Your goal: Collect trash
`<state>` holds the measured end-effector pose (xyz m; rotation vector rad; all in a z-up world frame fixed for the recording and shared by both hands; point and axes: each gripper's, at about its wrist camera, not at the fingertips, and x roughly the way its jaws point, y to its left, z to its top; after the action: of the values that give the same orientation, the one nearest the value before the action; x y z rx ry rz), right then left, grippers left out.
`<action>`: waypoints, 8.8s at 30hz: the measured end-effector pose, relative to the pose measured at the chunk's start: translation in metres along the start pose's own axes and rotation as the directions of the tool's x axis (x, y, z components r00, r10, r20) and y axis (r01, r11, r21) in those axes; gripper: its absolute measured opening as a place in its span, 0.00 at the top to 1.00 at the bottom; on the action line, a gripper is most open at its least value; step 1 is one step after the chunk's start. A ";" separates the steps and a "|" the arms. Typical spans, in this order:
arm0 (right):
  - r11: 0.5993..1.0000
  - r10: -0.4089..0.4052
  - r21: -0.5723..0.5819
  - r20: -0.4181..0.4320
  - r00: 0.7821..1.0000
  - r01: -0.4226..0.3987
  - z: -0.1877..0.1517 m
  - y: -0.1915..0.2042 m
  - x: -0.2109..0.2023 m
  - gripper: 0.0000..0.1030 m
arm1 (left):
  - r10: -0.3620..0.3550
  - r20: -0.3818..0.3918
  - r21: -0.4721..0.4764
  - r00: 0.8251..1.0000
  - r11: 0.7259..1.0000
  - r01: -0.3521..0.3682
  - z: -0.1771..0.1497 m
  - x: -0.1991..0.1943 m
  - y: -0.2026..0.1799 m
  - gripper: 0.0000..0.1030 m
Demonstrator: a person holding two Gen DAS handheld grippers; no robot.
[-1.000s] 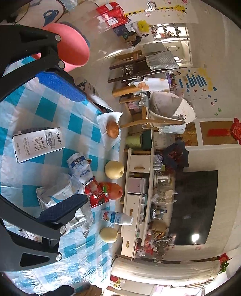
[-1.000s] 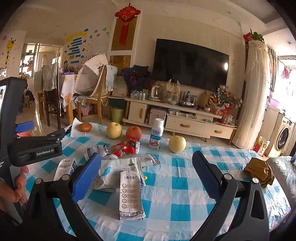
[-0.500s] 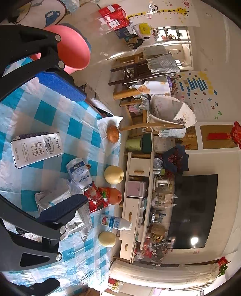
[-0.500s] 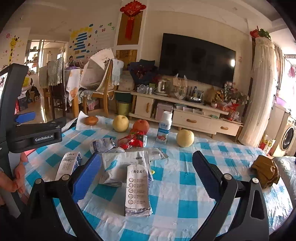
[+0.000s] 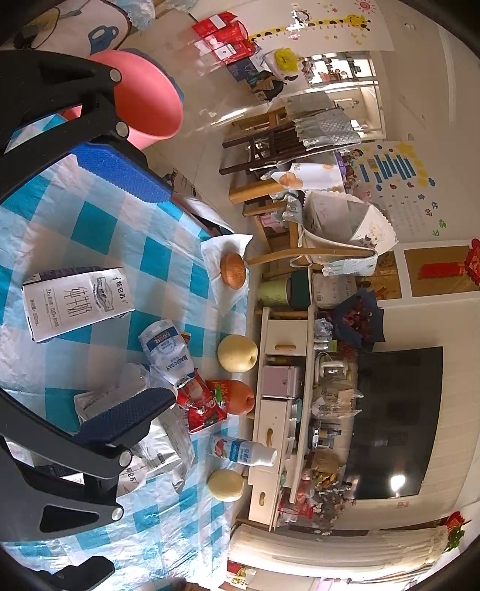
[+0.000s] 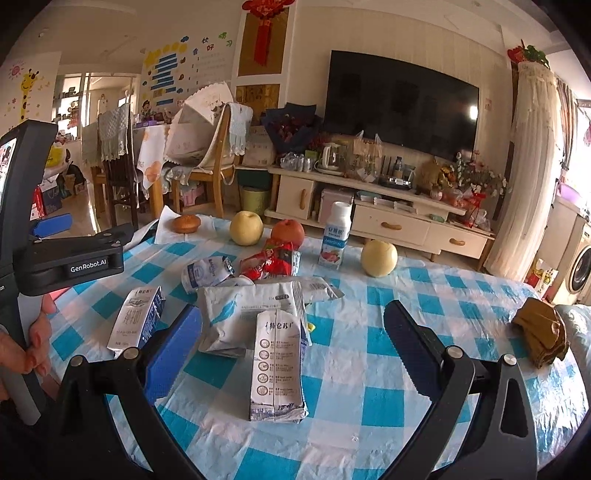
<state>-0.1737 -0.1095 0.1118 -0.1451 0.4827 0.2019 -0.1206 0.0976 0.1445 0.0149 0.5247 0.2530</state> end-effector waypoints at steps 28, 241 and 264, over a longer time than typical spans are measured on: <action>0.994 0.112 0.010 -0.093 0.989 -0.111 -0.014 -0.001 0.031 0.04 | -0.017 -0.079 0.043 0.997 0.999 0.020 -0.011 0.026 -0.010 0.04; 0.932 0.057 0.359 -0.298 0.953 0.057 -0.026 -0.011 0.168 0.77 | -0.128 -0.528 -0.068 0.839 0.992 0.109 -0.071 0.140 0.050 0.62; 0.944 0.137 0.319 -0.157 0.978 -0.081 0.010 0.019 0.099 0.91 | -0.176 -0.313 -0.255 0.933 0.962 0.096 -0.030 0.099 0.100 0.62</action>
<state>-0.0877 -0.0736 0.0720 0.1754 0.6948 0.2202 -0.0764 0.2167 0.0780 -0.3005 0.8271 0.1799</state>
